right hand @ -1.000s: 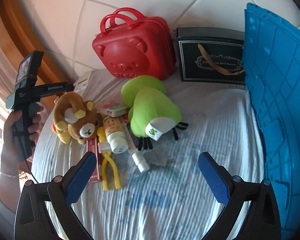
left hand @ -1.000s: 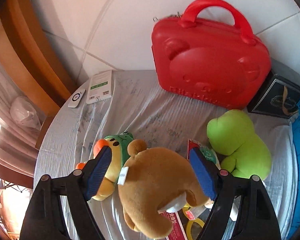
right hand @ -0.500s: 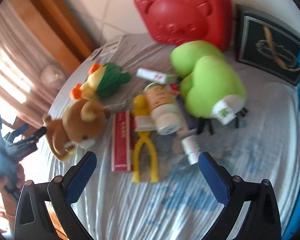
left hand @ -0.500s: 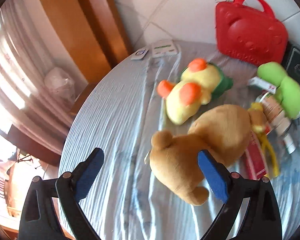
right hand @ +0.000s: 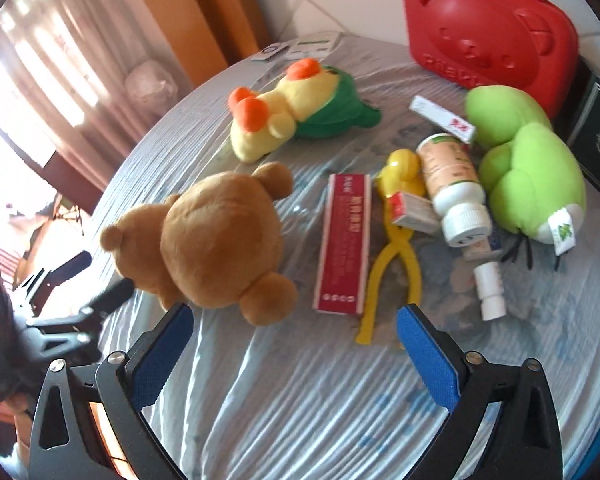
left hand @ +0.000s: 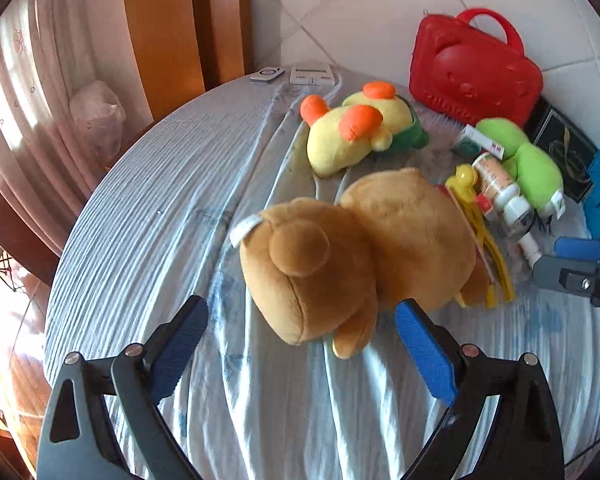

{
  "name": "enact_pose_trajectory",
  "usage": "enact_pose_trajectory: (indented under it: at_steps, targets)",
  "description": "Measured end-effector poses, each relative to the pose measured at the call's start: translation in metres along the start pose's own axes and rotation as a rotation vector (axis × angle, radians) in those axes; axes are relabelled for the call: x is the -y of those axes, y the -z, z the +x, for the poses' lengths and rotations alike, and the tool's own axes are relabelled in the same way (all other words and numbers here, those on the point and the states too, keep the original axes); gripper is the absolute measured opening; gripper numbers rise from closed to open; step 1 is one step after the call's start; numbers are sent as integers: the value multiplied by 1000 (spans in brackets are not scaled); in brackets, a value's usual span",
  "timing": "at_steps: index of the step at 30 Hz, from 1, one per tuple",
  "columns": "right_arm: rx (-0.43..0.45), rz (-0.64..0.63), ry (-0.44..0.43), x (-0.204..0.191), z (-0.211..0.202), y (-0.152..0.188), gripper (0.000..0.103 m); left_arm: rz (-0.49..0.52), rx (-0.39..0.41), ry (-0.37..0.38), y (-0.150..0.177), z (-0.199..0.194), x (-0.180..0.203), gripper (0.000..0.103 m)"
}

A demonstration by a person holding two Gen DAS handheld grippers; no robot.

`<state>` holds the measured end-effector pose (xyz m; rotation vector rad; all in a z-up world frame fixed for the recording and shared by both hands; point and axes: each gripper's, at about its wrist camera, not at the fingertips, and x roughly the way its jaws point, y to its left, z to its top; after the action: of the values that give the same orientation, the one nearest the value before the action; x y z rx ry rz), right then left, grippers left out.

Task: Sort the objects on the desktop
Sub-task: 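Grasp the brown bear plush with both grippers from either side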

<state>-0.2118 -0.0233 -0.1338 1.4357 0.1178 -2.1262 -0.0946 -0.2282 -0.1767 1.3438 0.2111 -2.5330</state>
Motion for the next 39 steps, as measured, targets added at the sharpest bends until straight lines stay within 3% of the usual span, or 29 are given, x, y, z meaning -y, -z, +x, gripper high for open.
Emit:
enact_pose_trajectory:
  at_steps: [4,10,16,22,25,27,28,32,39]
  targets:
    - [-26,-35,-25,-17,15,-1,103,41,-50,-22,12,22,4,97]
    - [-11,-71,-15,-36,28,-17,103,-71,-84,49,3,36,-14,97]
    - [-89,-93,-61,-43,59,-21,103,-45,-96,37,2,48,-8,97]
    - [-92,-105,-84,-45,81,-23,103,-29,-111,22,1,60,-7,97]
    - [-92,-111,-89,-45,91,-26,103,-36,-133,50,2,67,-8,86]
    - [-97,-112,-105,-45,96,-26,103,-38,-156,64,3,72,-6,66]
    - [-95,-109,-121,-45,97,-25,99,-38,-170,72,3,74,-4,63]
    - [-65,-119,-125,-46,93,-22,84,-13,-132,21,2,68,3,54]
    - [-10,-123,-120,-36,65,-10,77,47,-54,46,2,38,18,51]
